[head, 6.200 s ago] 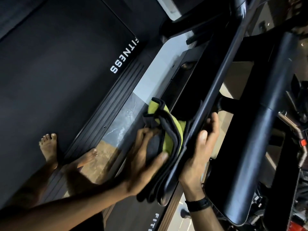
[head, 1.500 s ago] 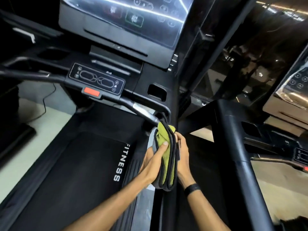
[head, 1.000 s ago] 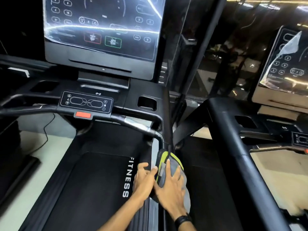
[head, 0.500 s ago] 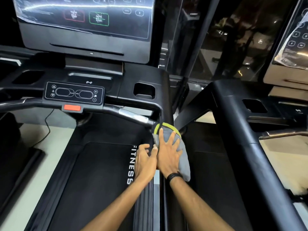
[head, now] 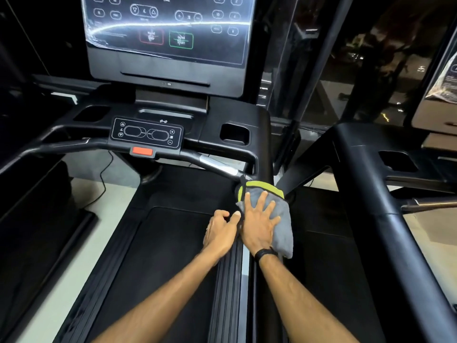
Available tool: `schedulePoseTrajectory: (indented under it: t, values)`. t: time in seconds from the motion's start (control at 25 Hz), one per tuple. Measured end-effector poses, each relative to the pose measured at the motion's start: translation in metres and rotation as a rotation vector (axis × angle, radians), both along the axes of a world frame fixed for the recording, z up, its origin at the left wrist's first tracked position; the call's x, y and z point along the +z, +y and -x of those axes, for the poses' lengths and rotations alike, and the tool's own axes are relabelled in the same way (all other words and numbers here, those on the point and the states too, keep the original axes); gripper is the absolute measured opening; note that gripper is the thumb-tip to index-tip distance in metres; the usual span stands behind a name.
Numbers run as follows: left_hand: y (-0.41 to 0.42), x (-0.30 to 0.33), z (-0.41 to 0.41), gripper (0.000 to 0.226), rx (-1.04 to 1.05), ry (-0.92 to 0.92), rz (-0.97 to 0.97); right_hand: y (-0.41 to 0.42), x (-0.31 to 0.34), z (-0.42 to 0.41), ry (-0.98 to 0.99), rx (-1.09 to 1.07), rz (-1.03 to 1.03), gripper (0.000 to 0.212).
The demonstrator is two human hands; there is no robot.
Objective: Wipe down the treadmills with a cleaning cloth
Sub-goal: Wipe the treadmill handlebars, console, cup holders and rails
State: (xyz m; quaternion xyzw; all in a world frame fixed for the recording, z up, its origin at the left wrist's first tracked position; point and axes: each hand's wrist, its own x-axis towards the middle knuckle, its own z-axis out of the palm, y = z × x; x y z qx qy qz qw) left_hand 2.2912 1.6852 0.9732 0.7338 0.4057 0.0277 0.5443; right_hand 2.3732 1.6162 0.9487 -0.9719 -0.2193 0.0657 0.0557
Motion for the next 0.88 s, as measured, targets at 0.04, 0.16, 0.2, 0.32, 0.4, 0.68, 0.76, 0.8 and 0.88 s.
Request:
schedulePoseTrajectory:
  t: [0.04, 0.16, 0.2, 0.32, 0.4, 0.68, 0.76, 0.8, 0.88]
  values:
    - [-0.001, 0.001, 0.005, 0.049, -0.006, 0.018, 0.021, -0.004, 0.001, 0.011, -0.007, 0.018, 0.032, 0.078]
    - [-0.004, 0.008, 0.022, 0.045, -0.078, 0.073, 0.108, -0.014, 0.011, 0.035, 0.097, 0.052, -0.043, 0.071]
    - [-0.005, 0.013, 0.029, 0.048, -0.108, 0.096, 0.158, -0.017, 0.019, 0.041, 0.160, 0.044, -0.119, 0.071]
    - [-0.006, 0.027, 0.042, 0.070, -0.216, 0.126, 0.297, -0.024, 0.042, 0.050, 0.305, 0.005, -0.365, 0.070]
    - [-0.006, 0.038, 0.046, 0.071, -0.233, 0.038, 0.344, -0.021, 0.060, 0.058, 0.317, 0.028, -0.559, 0.059]
    - [0.003, 0.100, 0.061, 0.064, -0.092, -0.348, 0.339, 0.002, 0.120, 0.061, 0.484, -0.093, -1.161, 0.041]
    - [0.013, 0.121, 0.068, 0.062, -0.107, -0.406, 0.308, 0.011, 0.132, 0.057, 0.694, -0.075, -1.270, 0.057]
    - [0.018, 0.132, 0.072, 0.055, -0.130, -0.423, 0.285, 0.013, 0.139, 0.058, 0.818, -0.049, -1.331, 0.070]
    - [0.024, 0.149, 0.077, 0.040, -0.160, -0.427, 0.216, 0.016, 0.155, 0.064, 0.956, 0.003, -1.353, 0.096]
